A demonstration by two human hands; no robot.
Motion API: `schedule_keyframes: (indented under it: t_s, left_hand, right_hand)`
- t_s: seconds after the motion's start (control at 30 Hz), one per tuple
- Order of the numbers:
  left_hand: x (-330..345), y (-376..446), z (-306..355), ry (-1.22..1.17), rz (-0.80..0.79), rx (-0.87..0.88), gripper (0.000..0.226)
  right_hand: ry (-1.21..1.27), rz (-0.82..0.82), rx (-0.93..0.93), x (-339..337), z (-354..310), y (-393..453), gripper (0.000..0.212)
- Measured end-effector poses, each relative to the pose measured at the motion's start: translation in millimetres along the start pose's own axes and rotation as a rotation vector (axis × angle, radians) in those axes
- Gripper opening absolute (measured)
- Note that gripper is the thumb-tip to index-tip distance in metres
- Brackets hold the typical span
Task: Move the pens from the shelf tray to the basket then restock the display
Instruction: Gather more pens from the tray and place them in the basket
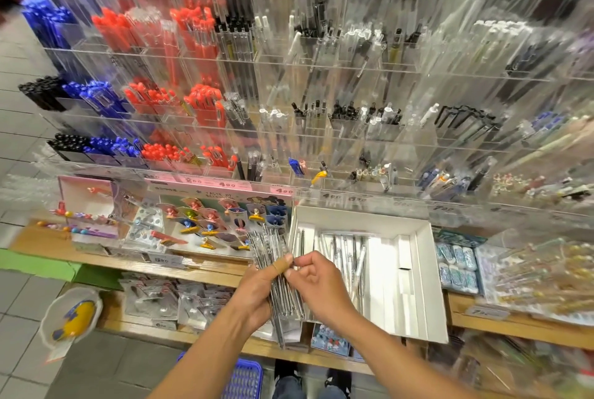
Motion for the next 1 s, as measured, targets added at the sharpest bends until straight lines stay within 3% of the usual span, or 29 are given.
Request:
schedule_keyframes:
  t_s: [0.13, 0.33, 0.43, 0.57, 0.77, 1.0]
  left_hand:
    - [-4.6, -2.6, -3.4, -0.034, 0.049, 0.014, 0.085]
    - [-10.2, -10.5, 1.4, 0.017, 0.043, 0.011, 0.037]
    - [-14.8, -12.0, 3.7, -0.030, 0.054, 0.027, 0.038]
    - [-20.4, -16.3, -0.2, -0.091, 0.019, 0.004, 0.023]
    - [-30.5, -23.8, 0.5, -0.086, 0.037, -0.008, 0.027]
    - [-33.9, -25.3, 1.0, -0.068, 0.052, -0.014, 0.028]
  right_hand:
    - [-0.050, 0.046, -0.047, 8.3, -1.7, -5.4, 0.014]
    - [0.002, -0.054, -0.016, -1.1, 17.4, 14.8, 0.010]
    - [-0.203, 0.089, 0.137, -26.6, 48.1, 46.5, 0.011]
    - [-0.529, 0.040, 0.328, -13.0, 84.4, 71.7, 0.023]
    - [-0.535, 0.147, 0.394, -16.5, 88.8, 77.8, 0.031]
    - [-0.534, 0.127, 0.370, -8.8, 90.7, 77.6, 0.028]
Point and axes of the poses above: each hand's wrist, its own y-axis towards the middle knuckle, its own x-axis out of the palm, z = x × y, the point moved 10 cm from there along y, towards the middle knuckle, and after that the axes turned 7 degrees about -z, right-handed, at the moved point
